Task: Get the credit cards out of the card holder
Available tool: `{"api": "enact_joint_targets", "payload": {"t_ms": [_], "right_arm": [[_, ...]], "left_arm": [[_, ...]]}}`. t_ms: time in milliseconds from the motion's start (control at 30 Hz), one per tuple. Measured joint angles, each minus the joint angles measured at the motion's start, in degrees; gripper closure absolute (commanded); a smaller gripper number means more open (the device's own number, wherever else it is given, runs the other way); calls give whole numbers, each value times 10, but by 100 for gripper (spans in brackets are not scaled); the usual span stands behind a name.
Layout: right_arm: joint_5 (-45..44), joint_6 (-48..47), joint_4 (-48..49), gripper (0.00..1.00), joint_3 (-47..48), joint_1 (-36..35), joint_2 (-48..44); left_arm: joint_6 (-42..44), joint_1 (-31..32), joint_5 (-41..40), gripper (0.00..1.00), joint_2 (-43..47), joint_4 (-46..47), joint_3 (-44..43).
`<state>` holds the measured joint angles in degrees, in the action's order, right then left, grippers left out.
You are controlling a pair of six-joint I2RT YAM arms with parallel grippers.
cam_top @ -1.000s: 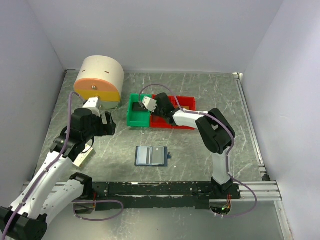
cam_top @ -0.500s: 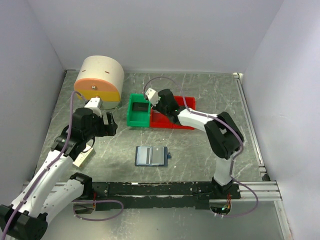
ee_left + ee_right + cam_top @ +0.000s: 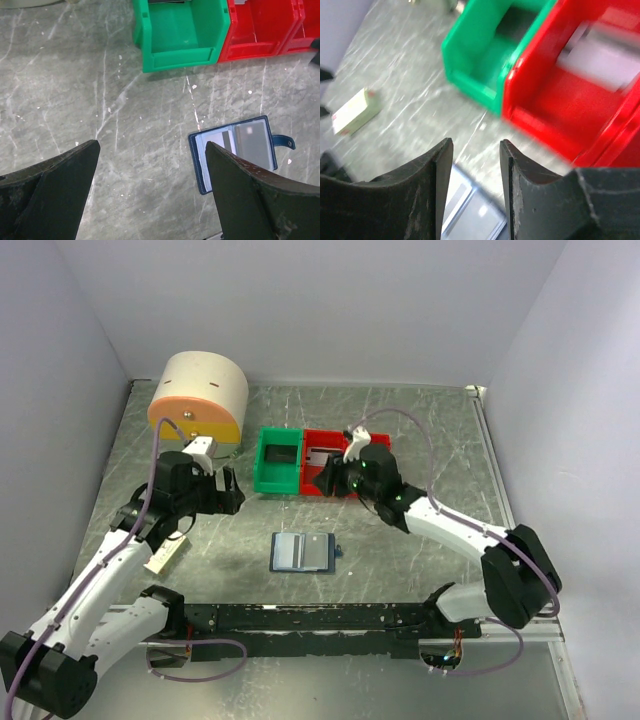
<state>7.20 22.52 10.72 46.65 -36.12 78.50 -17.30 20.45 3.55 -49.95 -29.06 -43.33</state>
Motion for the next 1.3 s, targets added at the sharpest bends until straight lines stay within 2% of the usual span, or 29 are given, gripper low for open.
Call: {"api": "enact_joint_targets", "payload": {"t_ms": [67, 167, 367, 500, 900, 1067, 1300], "right_arm": [[43, 65, 13, 59, -55, -4, -18], [59, 135, 17, 59, -117, -25, -47], [19, 197, -18, 63, -140, -130, -91], [-18, 224, -49, 63, -147, -158, -110], [-31, 282, -63, 64, -234, -161, -118], [-32, 295, -63, 64, -243, -161, -118], [-28, 310, -51, 65, -256, -161, -112]], "left_arm": [[0, 0, 12, 2, -5, 1, 0], [-9, 0, 43, 3, -8, 9, 3], [-90, 0, 136, 6, -15, 67, 49], [-135, 13, 172, 9, -38, 106, 87], [-188, 151, 168, 19, -107, 176, 109], [-198, 183, 149, 24, -143, 192, 115], [-207, 211, 127, 23, -172, 207, 116]]}}
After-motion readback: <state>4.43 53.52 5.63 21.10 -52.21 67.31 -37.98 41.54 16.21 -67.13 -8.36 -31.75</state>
